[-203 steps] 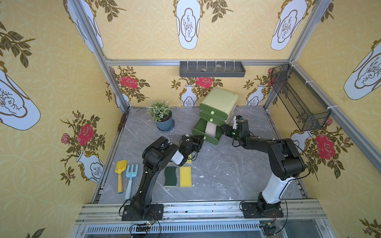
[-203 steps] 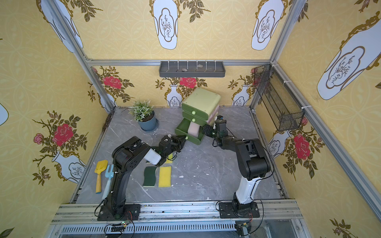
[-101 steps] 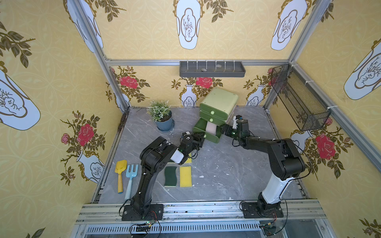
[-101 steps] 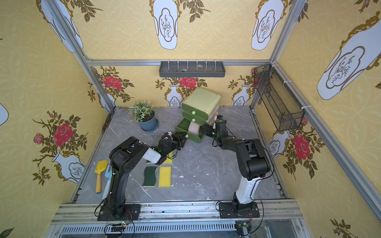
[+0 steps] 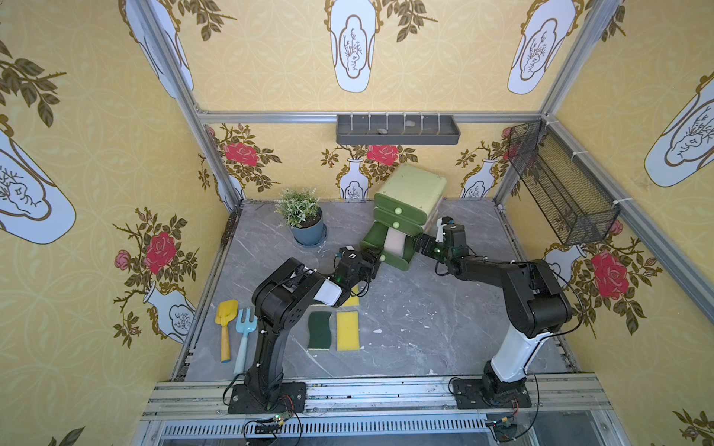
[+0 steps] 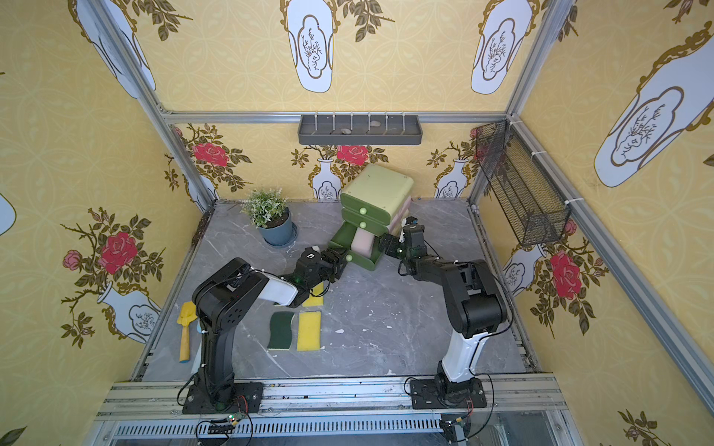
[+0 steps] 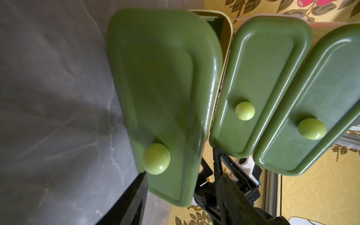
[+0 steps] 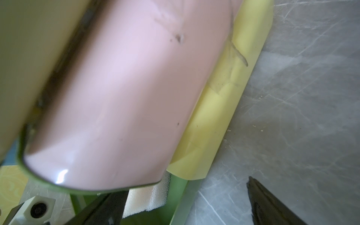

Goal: Take the sponge out of the drawer
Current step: Open the drawer in the storage box.

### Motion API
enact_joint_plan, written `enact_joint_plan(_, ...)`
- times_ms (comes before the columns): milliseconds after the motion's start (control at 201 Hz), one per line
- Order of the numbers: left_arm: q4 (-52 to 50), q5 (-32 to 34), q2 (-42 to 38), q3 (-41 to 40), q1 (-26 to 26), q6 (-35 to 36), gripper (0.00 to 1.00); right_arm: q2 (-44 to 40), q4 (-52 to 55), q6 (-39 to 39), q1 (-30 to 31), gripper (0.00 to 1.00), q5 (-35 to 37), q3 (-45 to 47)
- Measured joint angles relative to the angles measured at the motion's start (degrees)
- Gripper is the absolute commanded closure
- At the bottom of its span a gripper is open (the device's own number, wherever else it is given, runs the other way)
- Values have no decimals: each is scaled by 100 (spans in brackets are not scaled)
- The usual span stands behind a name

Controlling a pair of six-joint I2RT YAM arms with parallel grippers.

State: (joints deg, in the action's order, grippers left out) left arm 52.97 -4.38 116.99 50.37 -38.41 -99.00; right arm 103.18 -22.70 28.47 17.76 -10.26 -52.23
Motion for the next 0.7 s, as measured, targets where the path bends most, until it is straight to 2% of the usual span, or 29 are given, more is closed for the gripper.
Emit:
enact_joint_plan(159, -450, 181, -374, -87, -2, 245, 32, -7, -2, 2, 0, 2, -4, 22)
enact_joint_plan(403, -1316, 511, -1141, -15, -37, 1182, 29, -131, 0, 22, 0, 2, -39, 101)
enact_joint_plan(518, -2002, 839, -1639, 120, -184, 1971, 25, -232, -2, 46, 0, 2, -61, 155)
enact_joint_plan(697, -3416, 1495, -2531, 730, -546, 3781, 19, -461, 9, 149, 0, 2, -105, 271)
